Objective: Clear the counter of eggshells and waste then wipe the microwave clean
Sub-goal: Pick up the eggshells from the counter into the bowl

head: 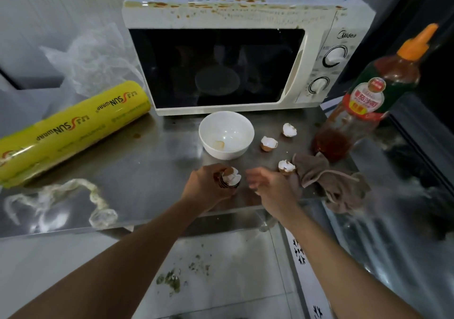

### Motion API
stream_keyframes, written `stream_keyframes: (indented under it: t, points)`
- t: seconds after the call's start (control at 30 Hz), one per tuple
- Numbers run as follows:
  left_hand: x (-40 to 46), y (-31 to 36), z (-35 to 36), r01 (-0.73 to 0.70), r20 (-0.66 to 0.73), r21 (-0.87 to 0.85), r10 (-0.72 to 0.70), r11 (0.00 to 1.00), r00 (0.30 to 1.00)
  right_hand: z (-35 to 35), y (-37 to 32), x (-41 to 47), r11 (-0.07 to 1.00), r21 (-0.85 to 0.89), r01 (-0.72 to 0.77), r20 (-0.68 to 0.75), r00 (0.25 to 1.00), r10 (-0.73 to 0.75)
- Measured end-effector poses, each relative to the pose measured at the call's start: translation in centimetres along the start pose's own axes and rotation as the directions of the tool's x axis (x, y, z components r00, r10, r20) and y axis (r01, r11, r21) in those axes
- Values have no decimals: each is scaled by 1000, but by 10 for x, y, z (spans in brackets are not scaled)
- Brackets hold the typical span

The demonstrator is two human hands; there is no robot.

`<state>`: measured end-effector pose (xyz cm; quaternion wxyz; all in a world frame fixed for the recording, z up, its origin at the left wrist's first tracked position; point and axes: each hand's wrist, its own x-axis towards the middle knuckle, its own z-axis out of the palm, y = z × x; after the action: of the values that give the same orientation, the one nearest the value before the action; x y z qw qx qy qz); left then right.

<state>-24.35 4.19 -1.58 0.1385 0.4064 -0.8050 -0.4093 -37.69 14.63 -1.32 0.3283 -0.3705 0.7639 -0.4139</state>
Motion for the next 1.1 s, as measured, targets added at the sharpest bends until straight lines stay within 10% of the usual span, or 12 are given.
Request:
stream_keyframes:
  t: [1.1]
  points:
    - [1, -2, 8, -43, -20, 140, 46, 989, 999, 5, -10, 20, 998, 49, -39, 80, 996, 35]
